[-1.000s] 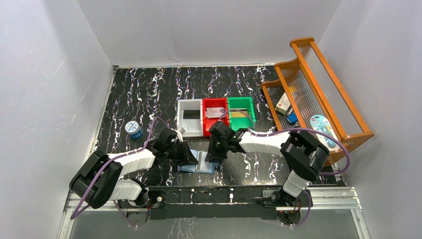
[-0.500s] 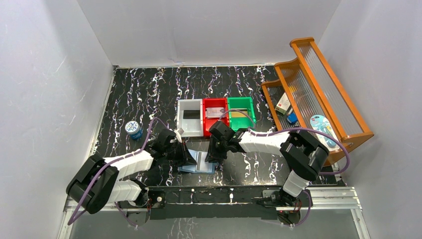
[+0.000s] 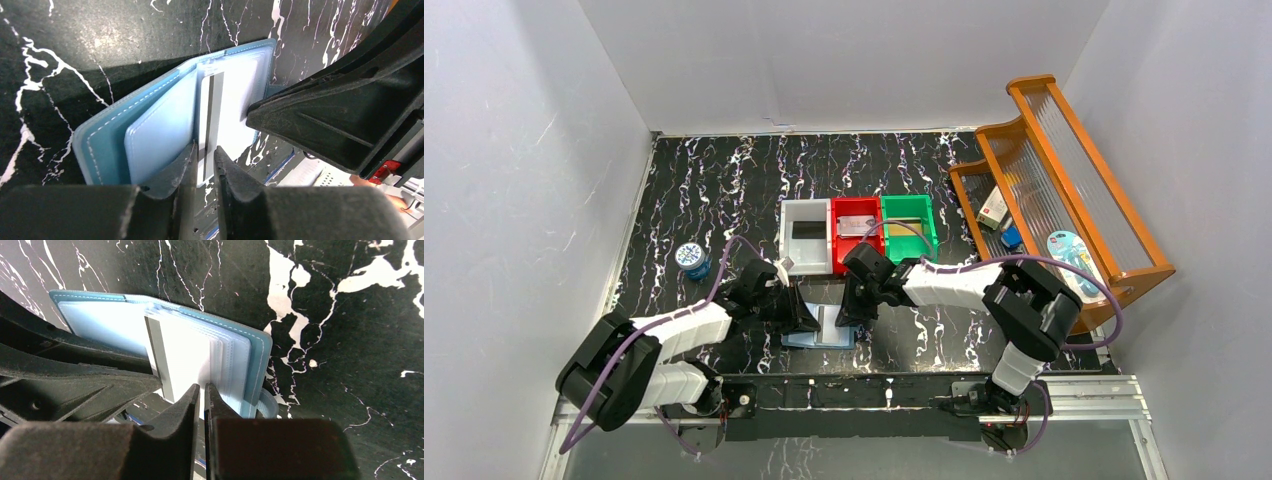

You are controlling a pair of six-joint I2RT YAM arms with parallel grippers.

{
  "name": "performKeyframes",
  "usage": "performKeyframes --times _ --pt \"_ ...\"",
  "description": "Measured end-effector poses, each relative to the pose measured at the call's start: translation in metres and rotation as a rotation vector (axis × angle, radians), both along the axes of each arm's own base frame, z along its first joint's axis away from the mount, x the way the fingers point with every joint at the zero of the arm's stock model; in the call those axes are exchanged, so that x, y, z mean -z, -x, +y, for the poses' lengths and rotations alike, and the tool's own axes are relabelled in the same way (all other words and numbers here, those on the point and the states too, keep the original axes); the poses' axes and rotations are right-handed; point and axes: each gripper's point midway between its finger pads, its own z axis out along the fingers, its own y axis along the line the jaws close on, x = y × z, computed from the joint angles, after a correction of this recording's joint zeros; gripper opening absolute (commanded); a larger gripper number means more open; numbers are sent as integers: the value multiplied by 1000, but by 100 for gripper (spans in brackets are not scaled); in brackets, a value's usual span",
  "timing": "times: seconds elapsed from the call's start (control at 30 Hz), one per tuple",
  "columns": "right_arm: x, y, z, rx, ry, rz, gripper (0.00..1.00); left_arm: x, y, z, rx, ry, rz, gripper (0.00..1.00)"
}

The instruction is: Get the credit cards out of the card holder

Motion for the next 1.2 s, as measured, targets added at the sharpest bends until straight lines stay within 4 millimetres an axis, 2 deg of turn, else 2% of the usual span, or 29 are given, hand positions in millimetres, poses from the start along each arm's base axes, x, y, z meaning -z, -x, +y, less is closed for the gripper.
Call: performKeyframes --times 0.13,0.3,1.2 --pt "0 0 1 -4 -10 12 17 0 -1 -5 8 24 8 18" --pt "0 0 1 -1 -15 25 17 2 0 -5 -4 36 28 0" --pt "1 -2 4 23 -23 36 20 -4 0 13 -6 -70 -38 0"
